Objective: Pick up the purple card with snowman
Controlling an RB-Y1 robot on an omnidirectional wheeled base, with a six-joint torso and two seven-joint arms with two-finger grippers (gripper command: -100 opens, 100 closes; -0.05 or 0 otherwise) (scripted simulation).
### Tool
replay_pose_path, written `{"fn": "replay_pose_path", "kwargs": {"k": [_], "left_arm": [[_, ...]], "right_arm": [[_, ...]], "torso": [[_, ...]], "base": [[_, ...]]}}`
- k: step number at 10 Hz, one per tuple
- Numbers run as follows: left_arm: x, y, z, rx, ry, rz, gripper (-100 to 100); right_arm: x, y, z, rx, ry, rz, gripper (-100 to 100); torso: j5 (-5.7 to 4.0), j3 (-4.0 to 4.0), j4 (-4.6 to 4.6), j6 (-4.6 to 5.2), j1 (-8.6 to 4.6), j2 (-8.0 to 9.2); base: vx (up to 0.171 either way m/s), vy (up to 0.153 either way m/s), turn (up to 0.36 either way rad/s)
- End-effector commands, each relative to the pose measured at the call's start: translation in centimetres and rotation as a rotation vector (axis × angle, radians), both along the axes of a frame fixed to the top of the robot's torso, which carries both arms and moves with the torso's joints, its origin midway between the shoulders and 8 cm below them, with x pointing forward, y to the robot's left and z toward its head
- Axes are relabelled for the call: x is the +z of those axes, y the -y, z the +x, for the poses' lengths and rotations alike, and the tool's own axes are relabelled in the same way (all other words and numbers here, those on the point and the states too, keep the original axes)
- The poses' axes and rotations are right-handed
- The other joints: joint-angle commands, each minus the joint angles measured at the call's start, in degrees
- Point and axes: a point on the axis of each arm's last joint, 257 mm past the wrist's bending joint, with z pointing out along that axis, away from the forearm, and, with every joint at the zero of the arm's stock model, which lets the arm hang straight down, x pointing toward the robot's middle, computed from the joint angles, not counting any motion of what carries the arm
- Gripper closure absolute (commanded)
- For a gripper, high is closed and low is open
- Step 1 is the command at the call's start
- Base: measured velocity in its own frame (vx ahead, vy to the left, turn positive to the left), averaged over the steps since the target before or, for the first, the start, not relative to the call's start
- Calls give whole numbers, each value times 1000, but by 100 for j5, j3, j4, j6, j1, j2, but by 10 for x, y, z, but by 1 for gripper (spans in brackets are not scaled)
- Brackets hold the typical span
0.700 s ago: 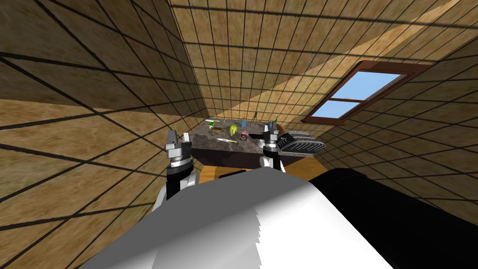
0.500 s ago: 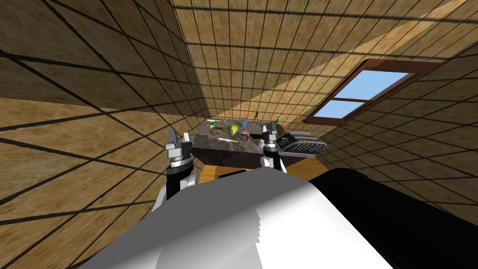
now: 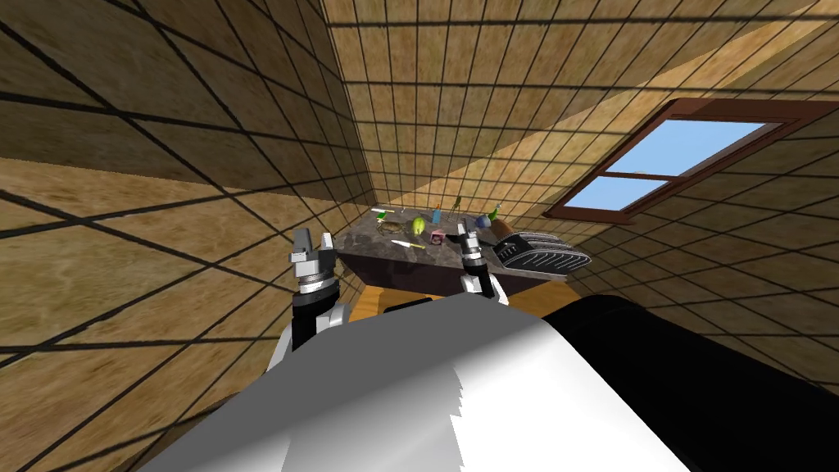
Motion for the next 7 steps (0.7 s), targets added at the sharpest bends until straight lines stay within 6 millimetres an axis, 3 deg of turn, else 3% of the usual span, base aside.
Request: {"fn": "replay_pose_path", "kwargs": {"k": [1,7], "left_arm": [[0,0,0,0,0,0,0],[0,0,0,0,0,0,0]], "right_arm": [[-7,-1,3,2,-14,-46,-100],[-61,1,26,-2,-113,-375,-100]], "torso": [[0,0,0,0,0,0],[4,3,1,0,16,6]], "base": [[-4,81,55],[-22,105,131]]}}
